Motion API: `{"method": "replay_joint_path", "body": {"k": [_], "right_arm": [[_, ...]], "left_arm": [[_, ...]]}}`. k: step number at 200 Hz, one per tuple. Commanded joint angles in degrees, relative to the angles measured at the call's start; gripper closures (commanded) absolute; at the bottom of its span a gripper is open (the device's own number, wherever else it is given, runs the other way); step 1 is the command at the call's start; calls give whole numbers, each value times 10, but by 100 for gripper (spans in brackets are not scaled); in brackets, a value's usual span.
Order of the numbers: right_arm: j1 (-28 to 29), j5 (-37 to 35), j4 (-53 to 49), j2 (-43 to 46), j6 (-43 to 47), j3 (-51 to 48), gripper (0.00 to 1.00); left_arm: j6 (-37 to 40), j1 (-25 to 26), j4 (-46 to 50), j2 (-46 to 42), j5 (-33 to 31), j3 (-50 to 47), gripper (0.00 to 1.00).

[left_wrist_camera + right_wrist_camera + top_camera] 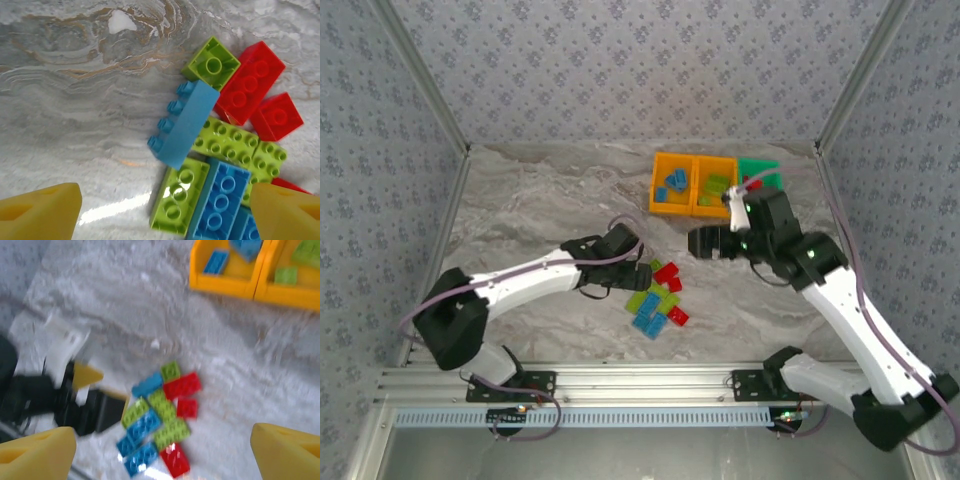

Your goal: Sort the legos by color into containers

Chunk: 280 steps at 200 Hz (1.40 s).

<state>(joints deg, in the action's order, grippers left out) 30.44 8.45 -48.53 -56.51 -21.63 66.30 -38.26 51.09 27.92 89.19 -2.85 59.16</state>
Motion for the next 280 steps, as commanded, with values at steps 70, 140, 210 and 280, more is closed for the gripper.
{"method": "replay_joint_path", "body": {"k": [70,140,210,280], "right_arm": [[17,-31,-57,61,-62,-83,6],[22,-27,-51,66,-71,-82,6],[31,-15,-18,72,-90,-74,6],[37,-29,-55,109,-119,-79,6]], "left_arm": [[63,-10,-34,150,28,85,50],[75,-10,-29,148,-8,80,82],[132,2,-30,84,-49,214,84],[187,-69,-7,353,-110,560,84]]}}
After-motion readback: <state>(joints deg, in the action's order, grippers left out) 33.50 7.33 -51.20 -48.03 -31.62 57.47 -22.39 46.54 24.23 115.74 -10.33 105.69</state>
